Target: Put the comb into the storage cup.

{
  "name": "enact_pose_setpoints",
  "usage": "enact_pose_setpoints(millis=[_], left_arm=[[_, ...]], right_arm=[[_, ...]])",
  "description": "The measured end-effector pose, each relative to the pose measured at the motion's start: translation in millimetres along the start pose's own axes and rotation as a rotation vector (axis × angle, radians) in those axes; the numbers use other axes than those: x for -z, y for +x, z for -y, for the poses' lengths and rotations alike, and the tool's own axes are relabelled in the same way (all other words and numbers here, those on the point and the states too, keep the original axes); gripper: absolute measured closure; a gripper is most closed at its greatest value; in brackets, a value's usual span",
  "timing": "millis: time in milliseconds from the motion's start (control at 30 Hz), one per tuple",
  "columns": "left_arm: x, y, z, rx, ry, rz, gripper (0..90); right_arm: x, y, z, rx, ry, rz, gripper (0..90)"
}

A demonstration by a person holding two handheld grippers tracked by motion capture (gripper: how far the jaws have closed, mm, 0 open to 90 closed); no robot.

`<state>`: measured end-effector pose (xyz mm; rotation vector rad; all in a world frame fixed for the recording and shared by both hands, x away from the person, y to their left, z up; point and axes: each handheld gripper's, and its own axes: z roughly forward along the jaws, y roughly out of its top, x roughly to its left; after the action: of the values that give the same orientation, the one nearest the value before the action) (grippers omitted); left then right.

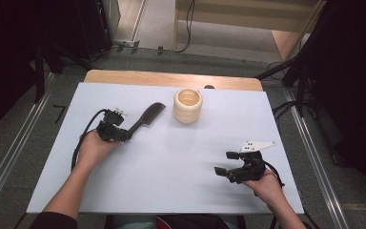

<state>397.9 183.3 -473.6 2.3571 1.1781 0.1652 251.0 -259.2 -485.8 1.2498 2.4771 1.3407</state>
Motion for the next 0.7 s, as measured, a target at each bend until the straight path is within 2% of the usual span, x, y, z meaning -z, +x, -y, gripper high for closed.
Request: enact_pose_setpoints(millis=[133, 267, 367, 700], left_arm=[[13.2, 4.5, 1.6, 0.045, -0.066, 0.047, 72.8], [24.9, 6.6, 3.9, 0.084, -0.126, 0.116, 72.8], [31.5, 6.0, 5.9, 0.097, -0.164, 0.134, 72.7], [42.9, 0.9, 10.9, 0.138, -0.240, 0.204, 72.7]], right_arm=[[-0.1, 0.4, -0.3, -0.001, -0.003, -0.001, 11.5], [0.1, 0.8, -0.6, 0.006, -0.007, -0.005, 11.5], [0.4, 1.1, -0.8, 0.008, -0.010, -0.005, 11.5], [-0.5, 3.7, -2.4, -0.003, -0.025, -0.023, 13.0]])
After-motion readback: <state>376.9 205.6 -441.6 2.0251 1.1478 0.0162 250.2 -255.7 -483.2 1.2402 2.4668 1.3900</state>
